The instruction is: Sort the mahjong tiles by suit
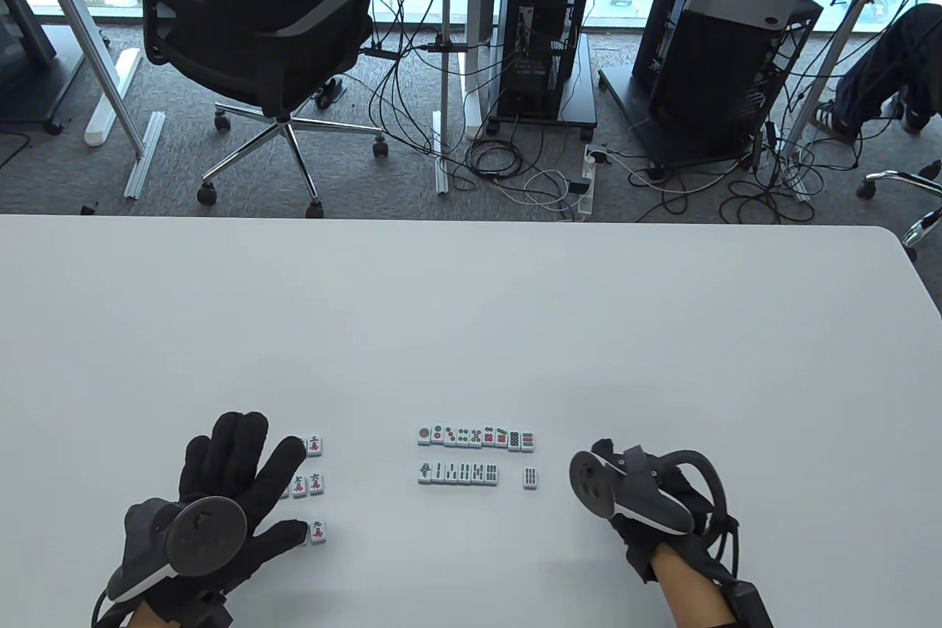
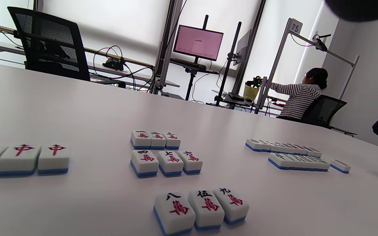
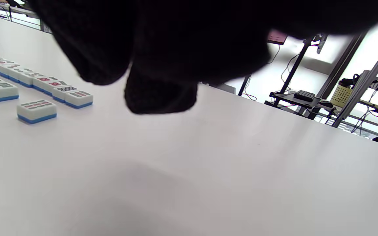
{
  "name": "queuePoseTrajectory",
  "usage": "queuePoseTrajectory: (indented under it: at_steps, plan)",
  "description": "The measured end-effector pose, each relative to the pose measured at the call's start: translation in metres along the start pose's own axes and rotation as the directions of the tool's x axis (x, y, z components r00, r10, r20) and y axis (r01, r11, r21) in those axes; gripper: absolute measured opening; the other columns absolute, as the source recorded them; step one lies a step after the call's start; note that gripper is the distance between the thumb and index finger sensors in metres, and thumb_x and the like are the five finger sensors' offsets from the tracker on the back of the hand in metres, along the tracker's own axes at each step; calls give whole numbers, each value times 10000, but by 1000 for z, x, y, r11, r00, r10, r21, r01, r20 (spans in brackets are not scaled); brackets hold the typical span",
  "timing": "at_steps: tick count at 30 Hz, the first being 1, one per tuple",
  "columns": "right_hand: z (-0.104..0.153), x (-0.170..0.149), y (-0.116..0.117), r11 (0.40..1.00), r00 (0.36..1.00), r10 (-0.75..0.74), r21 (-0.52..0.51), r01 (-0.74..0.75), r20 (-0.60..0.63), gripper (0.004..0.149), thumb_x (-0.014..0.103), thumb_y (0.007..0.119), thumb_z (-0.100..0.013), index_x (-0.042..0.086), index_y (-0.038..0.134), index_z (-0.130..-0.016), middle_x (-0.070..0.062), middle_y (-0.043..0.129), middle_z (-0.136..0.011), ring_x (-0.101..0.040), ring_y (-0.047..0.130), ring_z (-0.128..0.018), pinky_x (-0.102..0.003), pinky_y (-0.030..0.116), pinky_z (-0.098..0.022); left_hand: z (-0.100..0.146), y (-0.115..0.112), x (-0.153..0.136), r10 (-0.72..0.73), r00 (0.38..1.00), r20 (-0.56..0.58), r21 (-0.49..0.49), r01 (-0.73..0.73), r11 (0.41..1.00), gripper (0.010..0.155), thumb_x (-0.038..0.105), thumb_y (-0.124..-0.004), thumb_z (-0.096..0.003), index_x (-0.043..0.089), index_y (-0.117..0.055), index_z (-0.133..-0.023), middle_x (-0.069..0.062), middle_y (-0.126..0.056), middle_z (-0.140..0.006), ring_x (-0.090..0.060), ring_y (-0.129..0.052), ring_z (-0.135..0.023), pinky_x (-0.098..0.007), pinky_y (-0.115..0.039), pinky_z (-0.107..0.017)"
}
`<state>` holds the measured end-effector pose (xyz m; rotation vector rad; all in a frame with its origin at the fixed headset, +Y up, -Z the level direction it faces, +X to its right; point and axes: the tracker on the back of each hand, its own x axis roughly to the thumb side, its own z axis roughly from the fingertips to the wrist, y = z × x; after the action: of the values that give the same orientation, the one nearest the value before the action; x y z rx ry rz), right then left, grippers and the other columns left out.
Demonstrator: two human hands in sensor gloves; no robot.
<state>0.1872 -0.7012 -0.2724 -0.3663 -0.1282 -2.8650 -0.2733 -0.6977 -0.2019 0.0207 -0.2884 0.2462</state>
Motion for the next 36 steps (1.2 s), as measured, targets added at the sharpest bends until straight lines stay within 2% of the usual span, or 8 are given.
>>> queuePoseTrajectory:
  at_steps: [3,7,17,23,31,36]
  plan:
    - [17,-23,9,998,999,30,55,-27,-44,600,354,838,-381,112,735,-921,-20,998,-449,-122,927,-162,-294,840,-136,0,-1,0,-4,1000,0,-3,4,1000,860,738,-647,-367,451,-260,-1079,124,95,-1099,-203,90,-1093,-559,-71,-786]
    - [32,-38,25,991,996,33,134,-22,-79,610,360,839,-380,122,726,-930,-19,996,-455,-121,927,-168,-294,840,-140,-1,-2,0,-8,1000,-3,-11,8,1000,859,738,-647,-366,452,-261,-1078,126,94,-1099,-201,91,-1092,-558,-70,-787]
    - [43,-35,65,965,995,66,260,-46,-69,662,379,855,-362,125,693,-951,-10,992,-454,-112,922,-165,-287,838,-138,-2,-3,2,-13,1000,-8,-28,13,1000,859,738,-647,-366,452,-261,-1078,126,93,-1099,-202,89,-1093,-558,-71,-787]
    - [45,-31,71,971,996,59,237,-42,-67,668,401,845,-361,116,696,-946,-8,991,-438,-107,917,-150,-284,835,-126,-2,-4,2,-13,1000,-7,-31,13,999,858,738,-647,-366,452,-263,-1078,125,93,-1099,-203,88,-1093,-558,-72,-787]
    - [42,-34,74,974,988,112,208,-88,-103,649,364,858,-360,111,706,-938,-6,991,-434,-108,916,-148,-285,835,-124,-2,-4,2,-12,1000,-11,-39,12,999,859,738,-648,-365,451,-267,-1079,124,90,-1100,-203,84,-1094,-558,-72,-788]
    - [43,-38,82,976,988,115,195,-93,-102,595,342,849,-366,77,749,-889,-3,992,-423,-107,916,-140,-285,836,-119,-3,-4,2,-10,1000,-13,-40,9,999,859,736,-649,-367,446,-268,-1080,123,89,-1100,-204,83,-1094,-558,-73,-787]
